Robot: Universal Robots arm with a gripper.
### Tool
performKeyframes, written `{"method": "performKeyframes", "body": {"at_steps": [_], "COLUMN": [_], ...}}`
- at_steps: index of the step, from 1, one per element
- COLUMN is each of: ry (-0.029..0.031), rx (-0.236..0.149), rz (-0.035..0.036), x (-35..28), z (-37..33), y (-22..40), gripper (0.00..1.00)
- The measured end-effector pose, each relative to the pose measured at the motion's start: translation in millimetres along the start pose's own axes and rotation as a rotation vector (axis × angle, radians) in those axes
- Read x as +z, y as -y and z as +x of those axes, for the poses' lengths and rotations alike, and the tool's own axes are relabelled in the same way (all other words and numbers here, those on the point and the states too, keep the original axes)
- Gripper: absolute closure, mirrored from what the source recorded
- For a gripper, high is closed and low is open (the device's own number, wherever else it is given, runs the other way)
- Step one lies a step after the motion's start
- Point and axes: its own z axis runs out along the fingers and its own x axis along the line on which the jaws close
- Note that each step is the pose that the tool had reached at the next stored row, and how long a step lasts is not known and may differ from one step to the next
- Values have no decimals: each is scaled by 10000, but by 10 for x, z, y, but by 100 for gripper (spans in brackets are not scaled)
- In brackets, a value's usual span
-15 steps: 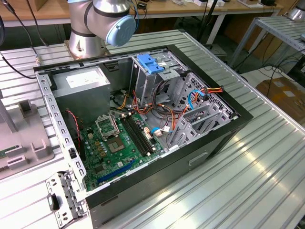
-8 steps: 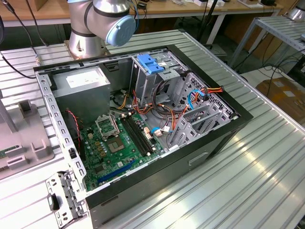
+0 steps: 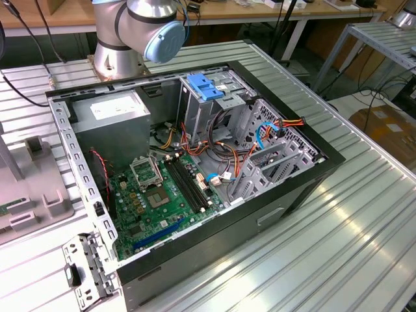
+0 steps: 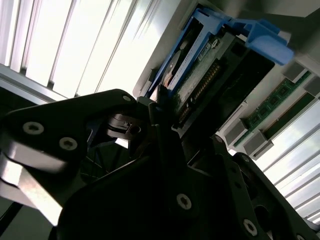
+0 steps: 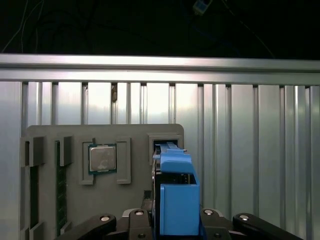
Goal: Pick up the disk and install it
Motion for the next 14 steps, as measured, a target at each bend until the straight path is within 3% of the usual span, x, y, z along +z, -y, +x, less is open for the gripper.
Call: {"method": "performKeyframes", "body": {"at_steps": [14], "ry": [0], "rx": [0], "rz": [0], "x": [-25], "z": [-1], "y": [-1], "gripper": [64]}}
